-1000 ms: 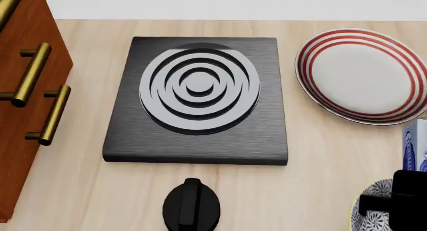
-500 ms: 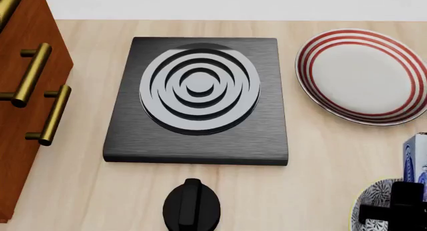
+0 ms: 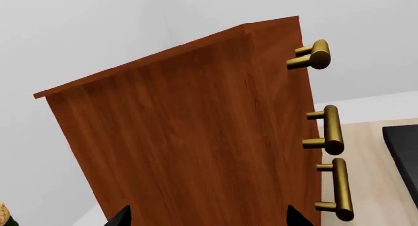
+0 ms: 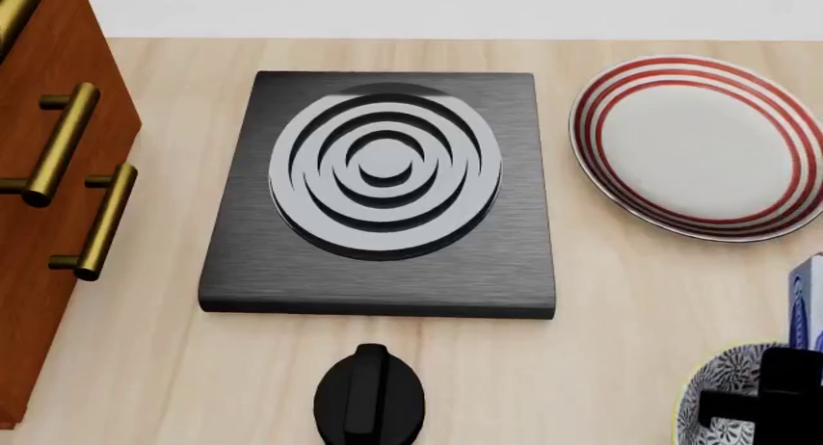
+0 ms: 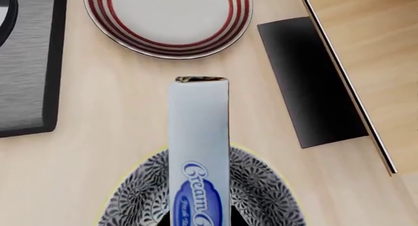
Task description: Pick up the cream cheese and put it in the bowl.
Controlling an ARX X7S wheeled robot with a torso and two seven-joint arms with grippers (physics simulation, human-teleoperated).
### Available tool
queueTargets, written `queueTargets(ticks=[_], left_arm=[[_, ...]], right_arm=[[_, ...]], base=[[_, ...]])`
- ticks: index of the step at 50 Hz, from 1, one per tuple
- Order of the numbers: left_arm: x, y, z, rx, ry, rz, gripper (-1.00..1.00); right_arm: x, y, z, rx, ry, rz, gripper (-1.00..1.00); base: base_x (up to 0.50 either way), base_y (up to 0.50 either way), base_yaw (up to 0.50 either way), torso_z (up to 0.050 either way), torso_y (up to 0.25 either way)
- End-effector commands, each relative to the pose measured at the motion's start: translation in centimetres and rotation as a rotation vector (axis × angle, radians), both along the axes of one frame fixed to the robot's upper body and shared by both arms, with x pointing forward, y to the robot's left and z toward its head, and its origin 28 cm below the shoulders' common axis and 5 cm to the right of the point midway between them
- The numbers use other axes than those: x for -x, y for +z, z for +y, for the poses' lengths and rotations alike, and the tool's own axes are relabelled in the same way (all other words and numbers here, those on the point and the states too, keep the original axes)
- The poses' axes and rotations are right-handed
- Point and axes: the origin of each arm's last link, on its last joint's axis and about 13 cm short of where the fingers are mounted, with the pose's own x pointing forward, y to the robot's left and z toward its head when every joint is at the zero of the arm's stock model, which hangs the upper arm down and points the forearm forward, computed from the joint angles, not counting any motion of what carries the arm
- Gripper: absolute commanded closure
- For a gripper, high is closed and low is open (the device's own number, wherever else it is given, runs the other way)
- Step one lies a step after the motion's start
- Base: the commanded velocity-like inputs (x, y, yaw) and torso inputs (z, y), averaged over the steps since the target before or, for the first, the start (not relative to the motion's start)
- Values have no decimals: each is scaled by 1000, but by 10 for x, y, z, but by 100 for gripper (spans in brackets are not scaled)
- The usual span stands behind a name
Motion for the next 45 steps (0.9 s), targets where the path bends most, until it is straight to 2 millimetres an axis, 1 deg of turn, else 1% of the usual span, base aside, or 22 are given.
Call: queueTargets(ticks=[1, 10, 26, 31, 45], left_arm=[[0, 0, 0, -1, 0, 2, -100], [-1, -1, 0, -3, -1, 6, -100], [-1, -1, -1, -14, 2, 17, -100], [-1, -2, -1, -11, 4, 20, -100], [0, -1, -1, -11, 6, 20, -100]], right_arm=[[-5, -3, -3, 15, -13, -63, 100], [-9, -12, -4, 4, -14, -64, 100], [-8, -25, -4, -15, -11, -47, 100], [-13, -34, -10, -18, -23, -36, 100], [-18, -41, -14, -28, -19, -27, 100]], base=[[0, 0, 0, 0, 0], [0, 0, 0, 1, 0], [0, 0, 0, 0, 1], [0, 0, 0, 0, 0], [0, 0, 0, 0, 1]])
